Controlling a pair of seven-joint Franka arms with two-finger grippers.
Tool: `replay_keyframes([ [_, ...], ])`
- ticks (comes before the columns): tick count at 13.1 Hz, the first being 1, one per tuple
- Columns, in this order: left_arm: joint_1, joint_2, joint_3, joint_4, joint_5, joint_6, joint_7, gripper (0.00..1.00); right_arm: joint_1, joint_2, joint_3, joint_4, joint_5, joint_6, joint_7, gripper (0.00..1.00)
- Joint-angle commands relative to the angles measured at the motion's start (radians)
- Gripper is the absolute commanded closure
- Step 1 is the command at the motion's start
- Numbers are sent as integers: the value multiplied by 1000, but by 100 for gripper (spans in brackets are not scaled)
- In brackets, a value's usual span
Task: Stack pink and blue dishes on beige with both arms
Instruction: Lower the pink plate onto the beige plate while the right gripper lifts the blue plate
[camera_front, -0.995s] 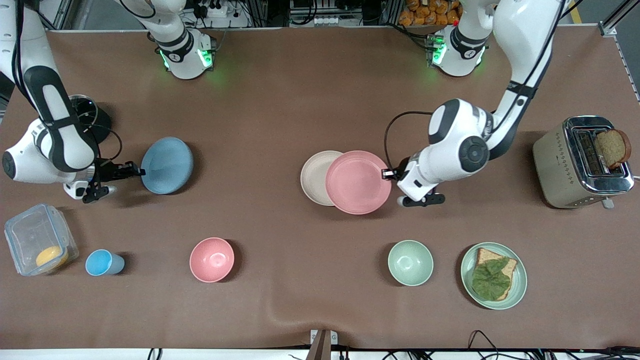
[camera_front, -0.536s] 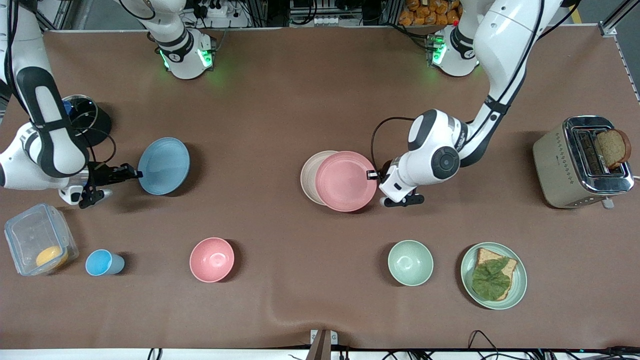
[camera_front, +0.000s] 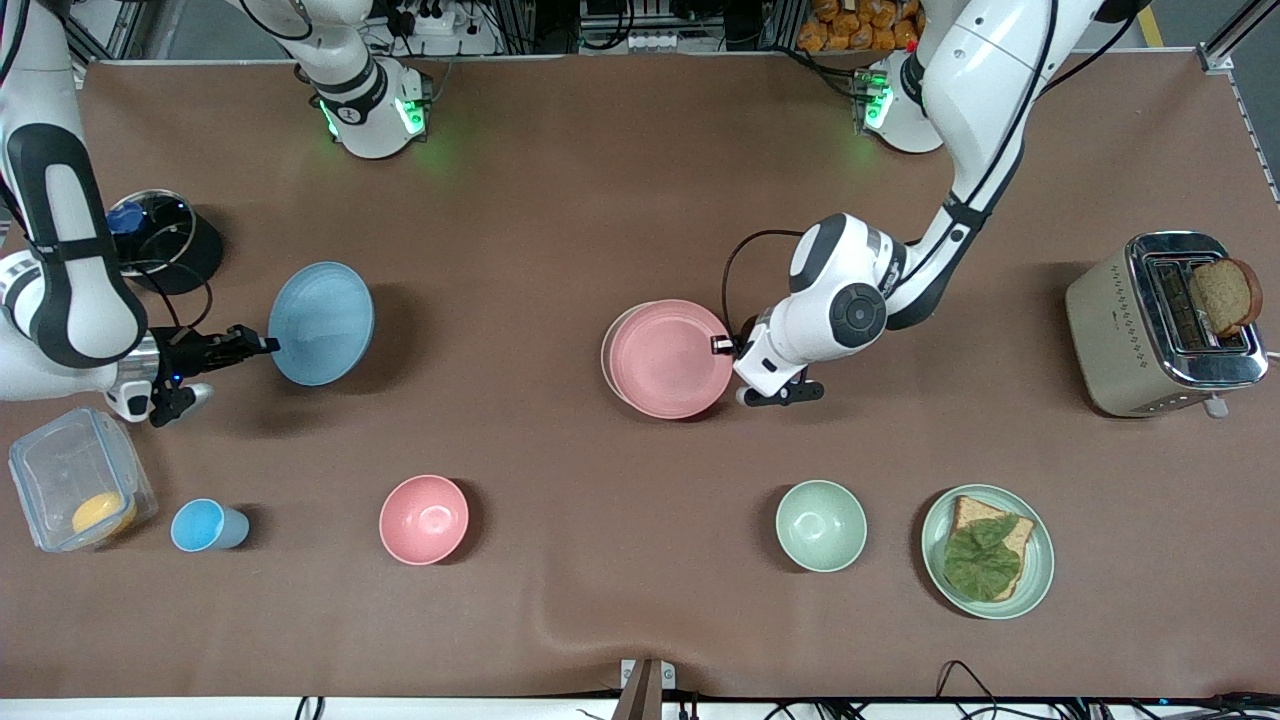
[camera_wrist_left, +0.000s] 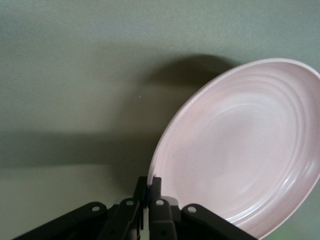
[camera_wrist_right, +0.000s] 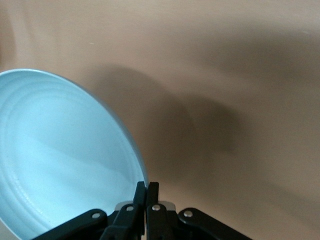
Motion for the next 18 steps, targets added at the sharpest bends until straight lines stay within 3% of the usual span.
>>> replay_keyframes([
  [1,-14,14,4,2,-18,18,-13,100,67,3,-6,55,11,-58,98,100],
  [15,-45,52,4,4,-18,84,-66,100,255,1,-1,148,26,-169,506,100],
  [16,-45,52,4,4,-18,84,-78,86,270,1,-1,151,29,-169,528,100],
  [17,-45,52,4,4,-18,83,-100,52,285,1,-1,155,30,-169,551,100],
  [18,-47,49,4,2,-16,83,-118,1,305,1,0,158,31,-167,577,100],
])
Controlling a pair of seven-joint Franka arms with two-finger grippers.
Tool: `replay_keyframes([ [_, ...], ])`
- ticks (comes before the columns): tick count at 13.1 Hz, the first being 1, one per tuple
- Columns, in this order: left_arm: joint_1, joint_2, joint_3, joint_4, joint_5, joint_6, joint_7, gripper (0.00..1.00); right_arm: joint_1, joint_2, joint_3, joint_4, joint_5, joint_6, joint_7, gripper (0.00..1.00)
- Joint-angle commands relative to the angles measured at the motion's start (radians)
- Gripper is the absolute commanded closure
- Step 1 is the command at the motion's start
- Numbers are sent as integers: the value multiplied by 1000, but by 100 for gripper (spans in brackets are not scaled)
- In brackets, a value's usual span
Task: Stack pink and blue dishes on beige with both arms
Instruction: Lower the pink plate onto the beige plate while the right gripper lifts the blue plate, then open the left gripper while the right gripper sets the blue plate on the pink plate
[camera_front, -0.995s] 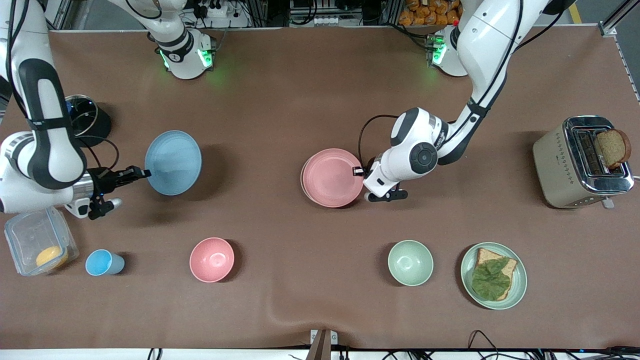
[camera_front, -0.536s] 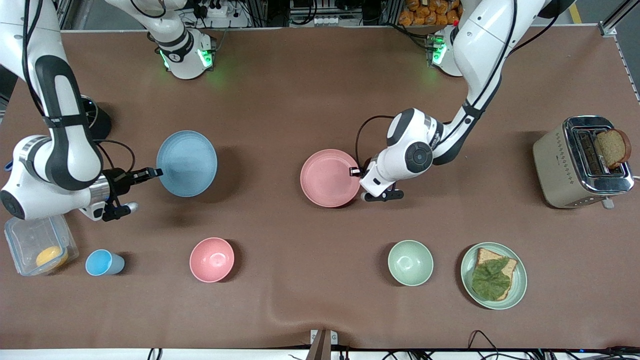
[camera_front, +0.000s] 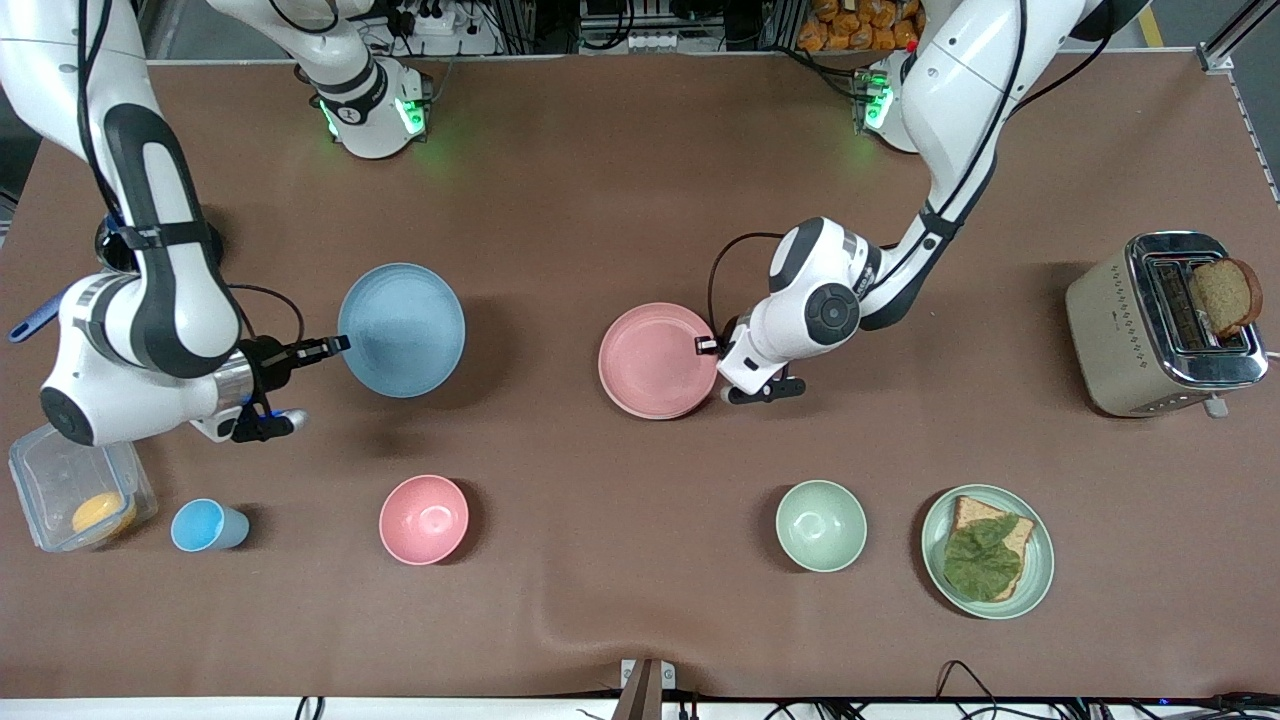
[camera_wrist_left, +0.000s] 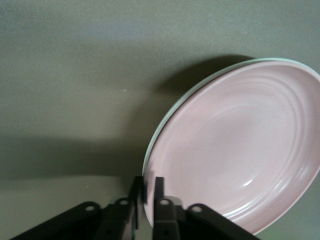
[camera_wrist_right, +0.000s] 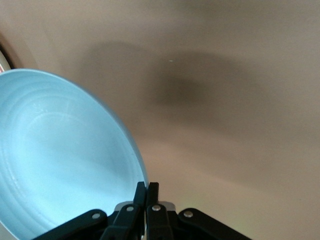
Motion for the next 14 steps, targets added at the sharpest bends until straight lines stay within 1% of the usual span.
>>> replay_keyframes([
  [1,-12,-11,3,4,-16,6,-54,0,53,3,-6,32,23,-18,84,100],
  [3,-10,-44,3,9,-15,1,-82,0,82,9,-8,40,79,-14,133,100],
  [4,-7,-78,3,11,-15,-14,-92,0,99,10,-8,40,95,-5,154,100],
  [5,-1,-122,3,15,-12,-57,-96,0,128,12,-8,41,101,1,179,100],
  [7,31,-243,19,20,-3,-173,-96,0,179,14,-8,41,108,50,251,100],
  [9,138,-382,27,29,31,-305,-88,0,258,20,-9,40,122,119,340,100],
  [11,219,-478,26,88,135,-469,-85,0,332,40,-8,41,125,193,435,100],
  [13,287,-503,26,205,296,-630,-15,0,409,56,-8,41,141,254,495,100],
  [14,313,-505,27,262,324,-704,36,0,442,66,-9,41,147,270,510,100],
])
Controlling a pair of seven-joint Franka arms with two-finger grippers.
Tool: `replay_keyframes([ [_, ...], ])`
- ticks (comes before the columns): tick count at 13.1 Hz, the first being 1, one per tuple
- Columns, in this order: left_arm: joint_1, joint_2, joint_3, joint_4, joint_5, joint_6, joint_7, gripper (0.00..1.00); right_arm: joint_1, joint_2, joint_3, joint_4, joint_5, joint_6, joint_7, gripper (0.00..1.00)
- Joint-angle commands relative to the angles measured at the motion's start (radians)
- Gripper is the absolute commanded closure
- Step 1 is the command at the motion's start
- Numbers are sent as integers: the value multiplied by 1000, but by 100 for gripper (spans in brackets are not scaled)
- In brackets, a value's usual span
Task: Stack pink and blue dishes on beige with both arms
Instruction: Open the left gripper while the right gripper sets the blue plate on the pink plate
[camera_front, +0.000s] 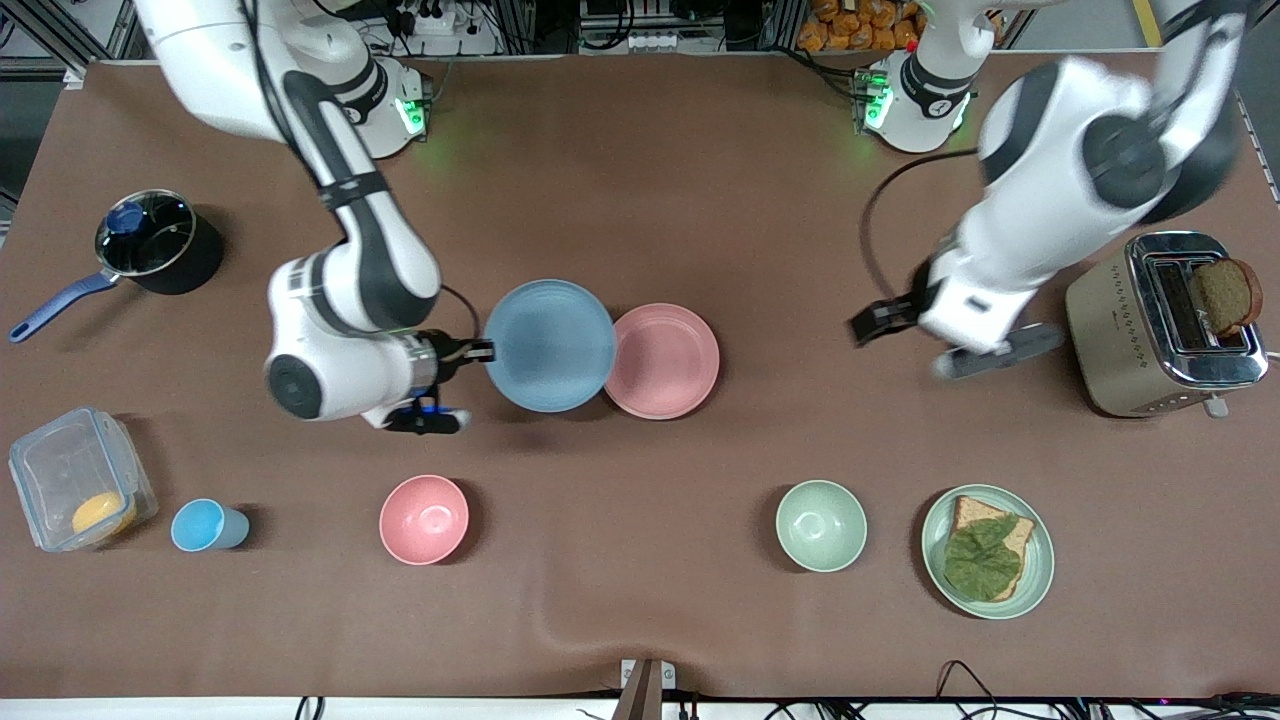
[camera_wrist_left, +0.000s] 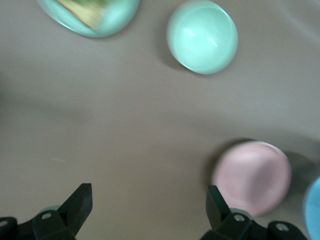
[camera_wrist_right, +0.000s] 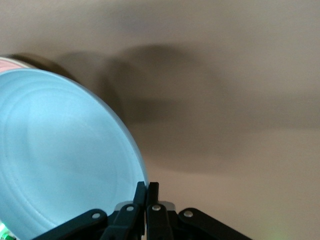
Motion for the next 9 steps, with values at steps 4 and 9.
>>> replay_keyframes([
  [4,148,-54,-9,153,77,-210,157,0,132,70,-14,37,51,89,71,100],
  [9,209,-84,-5,176,52,-264,252,0,178,125,-14,74,124,187,70,100],
])
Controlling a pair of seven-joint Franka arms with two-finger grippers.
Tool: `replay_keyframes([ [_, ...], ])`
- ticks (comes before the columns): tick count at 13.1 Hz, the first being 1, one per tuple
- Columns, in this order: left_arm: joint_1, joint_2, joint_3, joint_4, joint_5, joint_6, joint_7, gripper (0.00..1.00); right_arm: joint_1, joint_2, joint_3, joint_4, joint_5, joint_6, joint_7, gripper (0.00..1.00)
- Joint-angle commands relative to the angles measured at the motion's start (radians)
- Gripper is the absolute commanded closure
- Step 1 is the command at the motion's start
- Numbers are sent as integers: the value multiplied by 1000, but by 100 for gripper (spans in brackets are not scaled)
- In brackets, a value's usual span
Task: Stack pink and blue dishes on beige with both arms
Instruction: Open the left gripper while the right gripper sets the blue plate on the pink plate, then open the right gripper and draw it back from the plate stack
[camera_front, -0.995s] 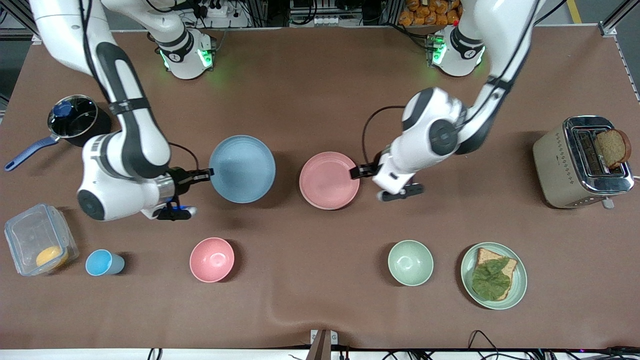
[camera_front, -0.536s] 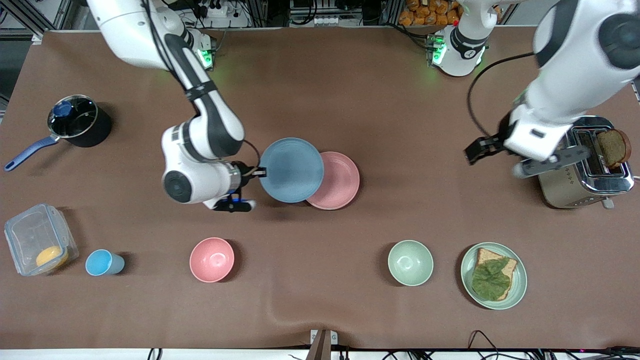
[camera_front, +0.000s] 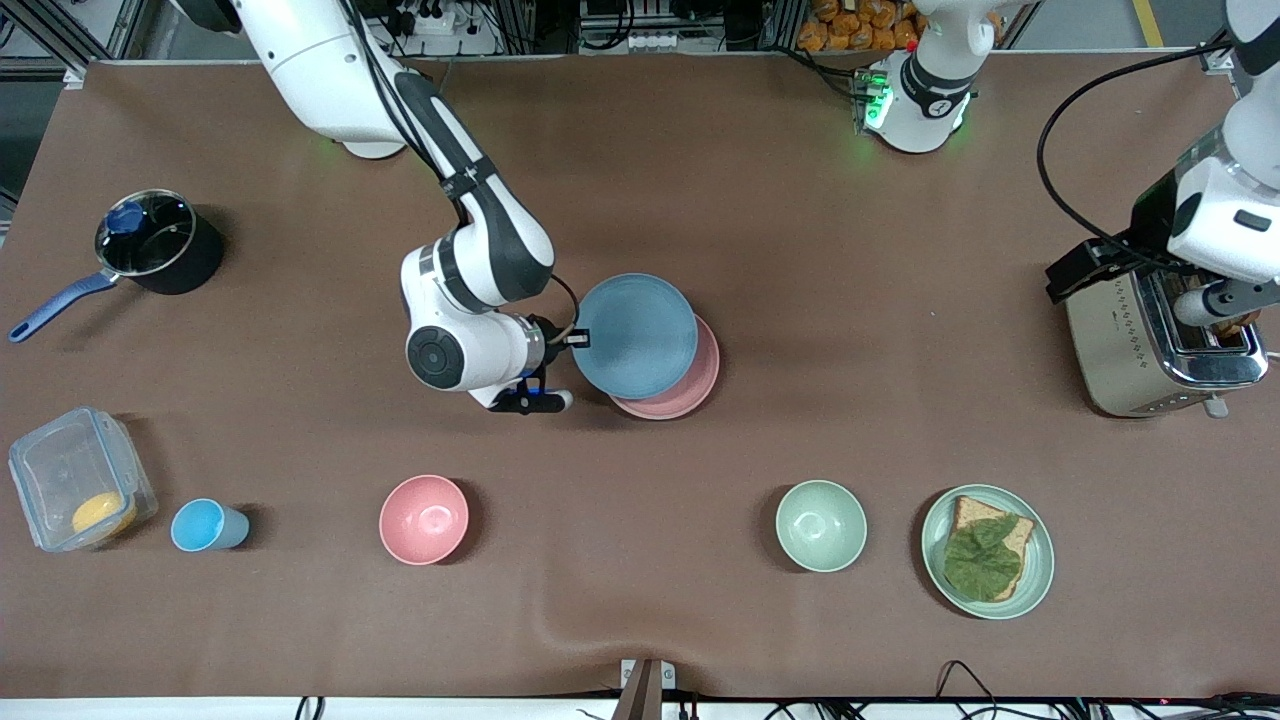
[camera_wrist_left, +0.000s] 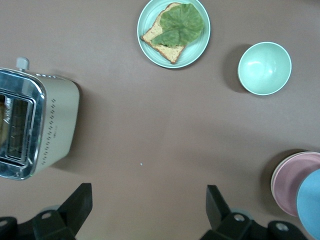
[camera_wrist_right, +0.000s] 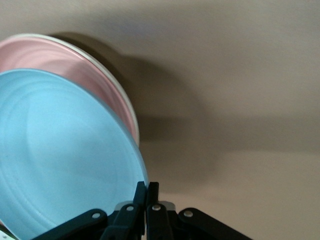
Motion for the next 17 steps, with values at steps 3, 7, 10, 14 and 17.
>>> replay_keyframes([
  [3,21,-59,71,9,-32,-27,165,0,25,48,-13,37,39,50,10,100],
  [7,-85,-70,247,9,-69,-30,303,0,31,74,-13,44,47,95,10,100],
  [10,-125,-78,289,6,-90,-44,310,0,48,81,-13,54,71,96,12,100],
  [14,-151,-82,289,1,-87,-57,311,0,69,86,-13,58,87,129,18,1],
  [17,-150,-92,289,-3,-87,-72,313,0,59,80,-15,69,84,126,16,0],
])
